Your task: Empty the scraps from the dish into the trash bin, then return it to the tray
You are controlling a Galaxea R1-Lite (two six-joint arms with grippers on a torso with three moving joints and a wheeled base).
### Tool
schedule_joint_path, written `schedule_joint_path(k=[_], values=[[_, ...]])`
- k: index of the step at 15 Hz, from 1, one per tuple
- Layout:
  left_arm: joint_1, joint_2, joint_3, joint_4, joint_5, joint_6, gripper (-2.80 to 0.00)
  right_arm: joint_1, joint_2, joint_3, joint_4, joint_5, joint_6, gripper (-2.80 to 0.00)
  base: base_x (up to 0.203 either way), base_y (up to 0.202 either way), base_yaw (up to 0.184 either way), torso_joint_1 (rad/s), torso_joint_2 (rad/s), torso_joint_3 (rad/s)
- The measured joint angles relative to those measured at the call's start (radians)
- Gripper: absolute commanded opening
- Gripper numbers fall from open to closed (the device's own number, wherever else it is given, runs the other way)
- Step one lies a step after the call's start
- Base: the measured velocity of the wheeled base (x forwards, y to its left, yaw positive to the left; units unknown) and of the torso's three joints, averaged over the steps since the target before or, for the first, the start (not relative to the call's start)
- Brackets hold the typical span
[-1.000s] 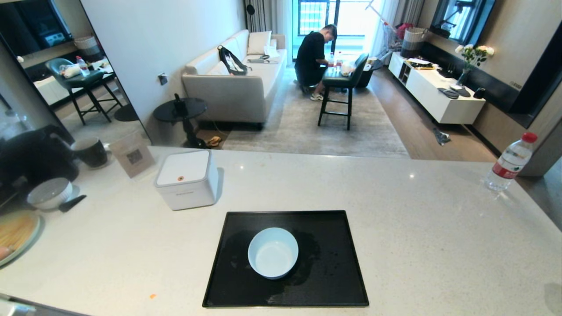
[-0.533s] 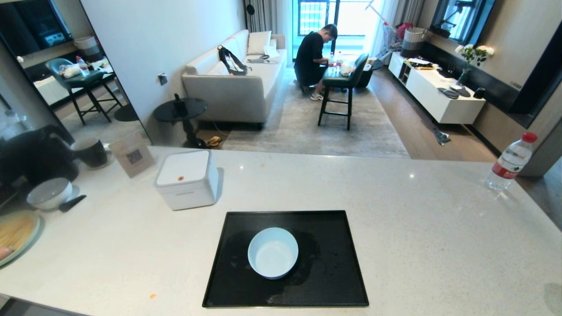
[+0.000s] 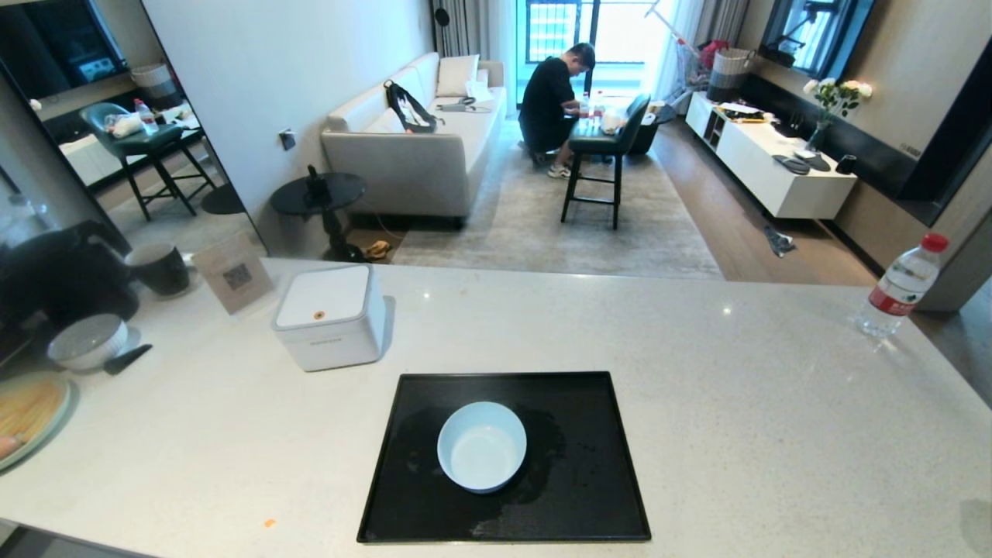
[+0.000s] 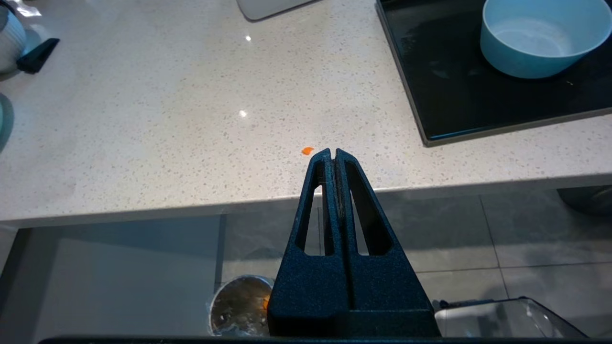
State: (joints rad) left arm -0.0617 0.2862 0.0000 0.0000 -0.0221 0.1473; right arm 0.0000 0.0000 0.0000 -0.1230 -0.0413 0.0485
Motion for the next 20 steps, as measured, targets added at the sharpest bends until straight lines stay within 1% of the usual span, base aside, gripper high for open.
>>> schedule_joint_path(k=[4,7,12,14,20], values=[[0.027,-0.054,0.000,-0.001,0.000,-0.002,-2.80,0.000,0.000,0.000,0.000,0.000,0.000,-2.80,0.000,0.000,0.000,0.000,0.00,0.000],[0.044,-0.112,0.000,0.000,0.004,-0.035,-2.80,0.000,0.000,0.000,0.000,0.000,0.001,-2.80,0.000,0.000,0.000,0.000,0.00,0.000],[0.060,-0.225,0.000,0.006,0.007,-0.048,-2.80,0.000,0.000,0.000,0.000,0.000,0.000,-2.80,0.000,0.000,0.000,0.000,0.00,0.000],[0.060,-0.260,0.000,0.004,0.011,-0.098,-2.80,0.000,0.000,0.000,0.000,0.000,0.000,-2.80,0.000,0.000,0.000,0.000,0.00,0.000],[0.060,-0.284,0.000,0.003,0.013,-0.109,-2.80,0.000,0.000,0.000,0.000,0.000,0.000,-2.80,0.000,0.000,0.000,0.000,0.00,0.000]])
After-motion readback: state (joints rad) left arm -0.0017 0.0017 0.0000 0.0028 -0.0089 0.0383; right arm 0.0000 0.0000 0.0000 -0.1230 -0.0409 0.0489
